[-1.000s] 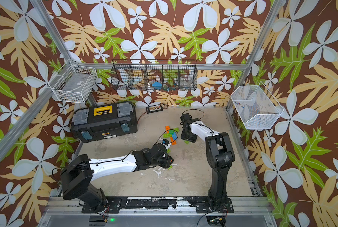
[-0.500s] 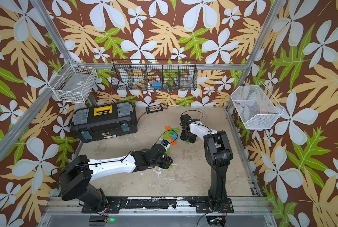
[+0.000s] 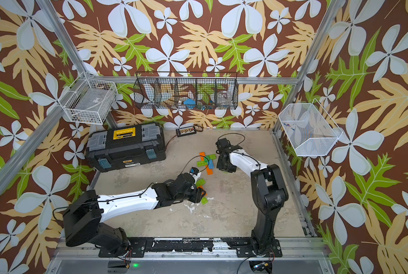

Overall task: Assemble a small pinwheel with lego
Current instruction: Pick up the lego brick from the center of the board, then assemble the lego brick with the lego brick.

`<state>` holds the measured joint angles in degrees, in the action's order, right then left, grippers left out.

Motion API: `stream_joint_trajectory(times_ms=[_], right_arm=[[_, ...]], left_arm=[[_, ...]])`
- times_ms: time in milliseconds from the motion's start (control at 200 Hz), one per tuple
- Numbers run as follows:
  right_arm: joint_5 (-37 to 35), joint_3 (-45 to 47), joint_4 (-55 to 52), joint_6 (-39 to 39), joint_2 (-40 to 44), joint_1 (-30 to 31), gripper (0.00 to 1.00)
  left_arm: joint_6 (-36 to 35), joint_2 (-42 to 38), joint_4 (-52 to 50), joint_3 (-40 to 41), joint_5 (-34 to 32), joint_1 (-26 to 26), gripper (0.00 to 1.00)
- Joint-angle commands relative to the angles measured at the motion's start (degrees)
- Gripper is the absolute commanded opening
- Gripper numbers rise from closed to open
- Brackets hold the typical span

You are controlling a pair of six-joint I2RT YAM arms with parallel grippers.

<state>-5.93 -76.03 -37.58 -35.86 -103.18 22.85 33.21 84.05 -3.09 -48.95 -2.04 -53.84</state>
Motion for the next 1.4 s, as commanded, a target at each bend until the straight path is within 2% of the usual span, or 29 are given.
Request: stream_joint_trajectory(times_ms=[0,70,205,350,796,1156,1396], right_arm=[[4.60,2.17,5.08,8.25,3.81,4.57,0.10],[6.23,2.42,4.04,10.79,4.45,8.30,0.00],[7.31,2.46,2.13,16.46,4.05,15.13,0.00],[4.10,0.84,-0.78,19.88,2.10,20.38,0.00],[7.32,-0.59,-1.57,22.15,-1.73,22.79,0.00],[6.48,0.45,0.16,20.94,-3.62,22.92,0.00],[3.18,1.40,0.82,19.16,-4.85,22.91,0.00]], left_arm=[[5.31,-5.65,5.48,6.16,5.83,5.33,0.58],[8.68,-10.36,9.56,12.02,10.25,10.91,0.60],[13.10,-16.29,14.52,20.41,17.28,20.24,0.61],[14.42,-19.60,15.19,24.45,19.60,25.09,0.62],[14.71,-19.75,15.57,25.05,21.10,27.92,0.63],[14.34,-19.36,15.24,24.80,21.64,28.10,0.63],[14.27,-19.28,15.31,24.85,21.51,28.09,0.63]])
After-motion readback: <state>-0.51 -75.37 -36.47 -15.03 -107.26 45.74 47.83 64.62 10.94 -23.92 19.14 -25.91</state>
